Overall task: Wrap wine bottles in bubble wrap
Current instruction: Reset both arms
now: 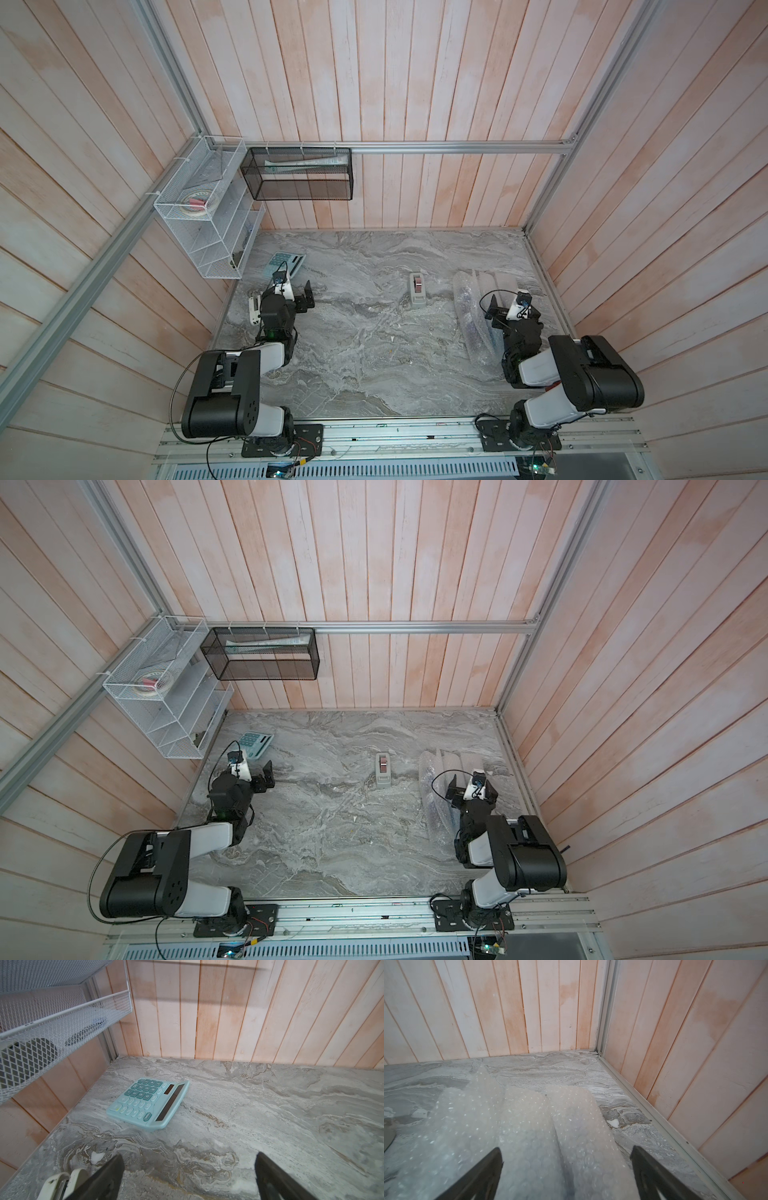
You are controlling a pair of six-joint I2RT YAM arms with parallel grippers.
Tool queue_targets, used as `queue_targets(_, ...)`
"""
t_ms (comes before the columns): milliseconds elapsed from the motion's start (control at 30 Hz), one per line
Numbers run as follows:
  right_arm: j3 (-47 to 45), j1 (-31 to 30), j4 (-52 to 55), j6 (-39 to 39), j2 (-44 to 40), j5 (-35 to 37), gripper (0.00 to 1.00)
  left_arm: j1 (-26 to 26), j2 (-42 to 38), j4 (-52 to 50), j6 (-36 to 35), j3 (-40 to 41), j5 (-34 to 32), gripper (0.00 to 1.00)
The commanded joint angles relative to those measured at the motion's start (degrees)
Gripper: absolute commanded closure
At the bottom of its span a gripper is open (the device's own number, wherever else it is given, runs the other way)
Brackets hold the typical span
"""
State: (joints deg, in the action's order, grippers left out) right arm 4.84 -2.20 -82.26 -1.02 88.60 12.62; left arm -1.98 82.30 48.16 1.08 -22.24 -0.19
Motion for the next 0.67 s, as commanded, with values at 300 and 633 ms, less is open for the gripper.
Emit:
queue_targets(300, 5.2, 0.2, 1.3, 1.6, 1.2, -2.2, 0.02, -0.2, 4.3, 11.5, 0.3, 3.7, 2.6, 0.00)
queue_targets(633, 5.5, 0.8, 1.5, 1.1, 1.2, -3.0, 0.02, -0.4, 3.9, 12.8, 0.3, 4.7, 2.8, 0.00)
